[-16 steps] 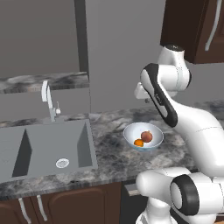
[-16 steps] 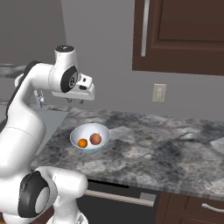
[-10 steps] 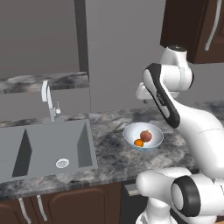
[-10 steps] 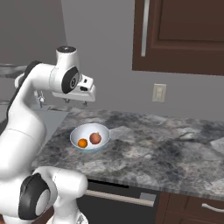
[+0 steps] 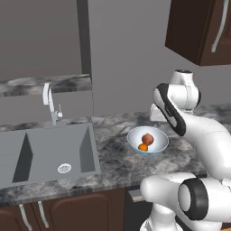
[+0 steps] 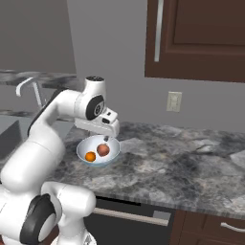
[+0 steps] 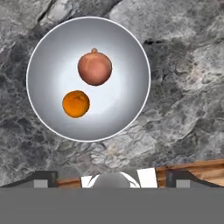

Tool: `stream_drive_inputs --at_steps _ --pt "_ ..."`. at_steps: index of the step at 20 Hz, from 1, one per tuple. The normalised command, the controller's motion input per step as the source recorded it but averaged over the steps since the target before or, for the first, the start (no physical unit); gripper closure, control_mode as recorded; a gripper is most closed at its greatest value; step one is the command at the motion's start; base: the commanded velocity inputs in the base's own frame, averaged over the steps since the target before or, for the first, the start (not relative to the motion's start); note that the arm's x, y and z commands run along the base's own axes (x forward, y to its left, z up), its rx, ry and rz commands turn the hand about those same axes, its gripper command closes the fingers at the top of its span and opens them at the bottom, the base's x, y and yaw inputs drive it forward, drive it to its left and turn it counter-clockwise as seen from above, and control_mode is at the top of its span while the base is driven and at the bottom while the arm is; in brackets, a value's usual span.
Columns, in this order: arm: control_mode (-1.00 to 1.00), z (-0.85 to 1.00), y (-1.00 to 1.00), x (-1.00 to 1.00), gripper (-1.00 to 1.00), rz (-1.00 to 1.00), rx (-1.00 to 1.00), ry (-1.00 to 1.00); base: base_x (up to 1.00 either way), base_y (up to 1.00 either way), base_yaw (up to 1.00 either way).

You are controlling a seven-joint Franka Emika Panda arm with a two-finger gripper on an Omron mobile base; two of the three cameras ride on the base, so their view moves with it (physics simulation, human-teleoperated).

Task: Dump the onion and tangerine from the bowl so the bowl can be washed. Place the bowl in the sink after clearing the leftovers.

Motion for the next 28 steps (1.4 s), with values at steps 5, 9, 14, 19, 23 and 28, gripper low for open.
stream_drive_inputs --at_steps 5,9,14,19,23,28 --pt "-1.0 -0.98 -0.39 0.0 -1.0 -0.16 0.05 0.12 0.0 0.0 0.0" --pt "-1.0 -0.79 -0.09 0.01 -1.0 -0.11 0.03 0.0 0.0 0.0 0.0" --pt "-1.0 -0.6 0.03 0.3 -1.0 -0.09 0.04 -0.04 0.0 0.0 0.0" --pt "-1.0 -0.39 0.0 0.36 -1.0 -0.03 0.03 0.0 0.0 0.0 0.0" --pt "-1.0 -0.28 0.0 0.3 -1.0 0.0 0.0 0.0 0.0 0.0 0.0" --pt "-1.0 -0.08 0.0 0.15 -1.0 0.0 0.0 0.0 0.0 0.0 0.0"
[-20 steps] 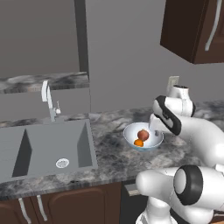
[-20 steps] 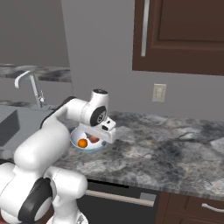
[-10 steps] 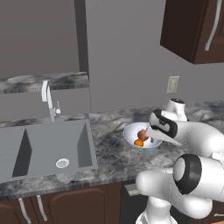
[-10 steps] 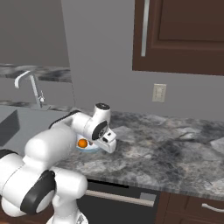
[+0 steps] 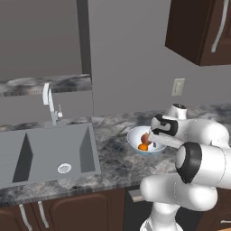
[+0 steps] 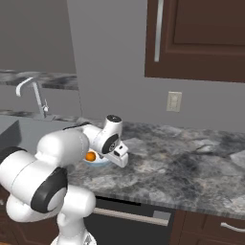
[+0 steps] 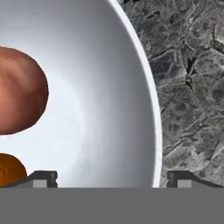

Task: Dump the onion and tangerine from the bowl so the bowl can be washed. Place the bowl in the sink after clearing the leftovers.

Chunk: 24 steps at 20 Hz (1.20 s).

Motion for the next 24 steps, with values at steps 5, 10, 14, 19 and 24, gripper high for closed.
stream_drive_inputs --at_steps 5,10,14,19,24 --pt "-1.0 -0.11 0.0 0.0 1.0 0.0 0.0 0.0 0.0 0.0 0.0" --pt "-1.0 0.0 0.0 0.0 1.0 0.0 0.0 0.0 0.0 0.0 0.0" --pt "-1.0 0.07 0.08 -0.09 1.0 0.0 0.04 -0.05 0.0 0.0 0.0" --pt "-1.0 0.53 0.22 -0.22 1.0 0.0 0.07 -0.1 0.0 0.0 0.0" --pt "-1.0 0.72 0.13 -0.24 1.0 -0.03 0.07 0.0 0.0 0.0 0.0"
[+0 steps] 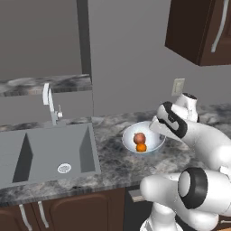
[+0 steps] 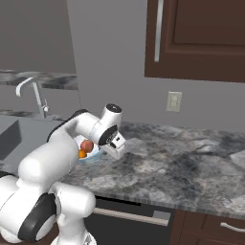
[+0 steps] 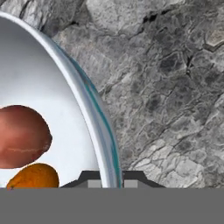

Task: Dump the onion and tangerine from the bowl so the bowl can be washed. Place the bowl in the sink after clearing the leftovers.

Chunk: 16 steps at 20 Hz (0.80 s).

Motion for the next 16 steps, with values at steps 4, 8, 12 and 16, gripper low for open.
stream_drive_inputs --at_steps 4,8,12,16 --pt "-1.0 0.65 -0.04 -0.28 1.0 -0.08 0.23 0.05 0.0 0.0 0.0" --pt "-1.0 0.28 -0.29 -0.26 1.0 -0.01 0.39 0.14 0.0 0.0 0.0" --pt "-1.0 0.0 -0.07 -0.06 1.0 0.0 0.08 0.01 0.0 0.0 0.0" --pt "-1.0 0.0 0.03 -0.49 1.0 0.0 0.0 0.0 0.0 0.0 0.0"
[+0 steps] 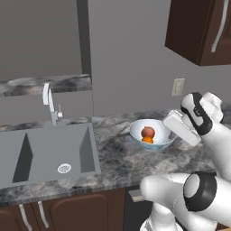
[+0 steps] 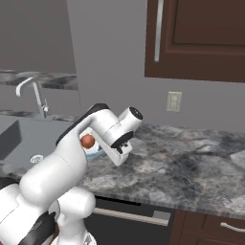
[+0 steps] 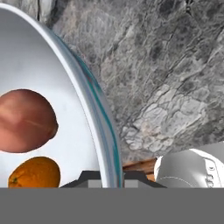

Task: Dump the onion and tangerine from the bowl so the bowl can be washed. Place the bowl in the sink after clearing the leftovers.

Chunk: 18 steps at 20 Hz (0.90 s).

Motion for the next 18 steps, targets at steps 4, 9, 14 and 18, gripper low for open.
stream_drive_inputs --at_steps 4,9,14,18 --pt "1.0 0.0 0.05 -0.19 1.0 0.0 0.0 -0.01 -0.54 0.34 0.01" --pt "1.0 0.0 0.0 0.0 1.0 0.0 0.0 0.0 -0.37 0.78 0.0" --pt "1.0 0.0 0.0 0.0 1.0 0.0 0.0 0.0 0.0 0.88 0.0" --pt "1.0 0.0 0.0 0.0 1.0 0.0 0.0 0.0 0.09 0.58 0.0"
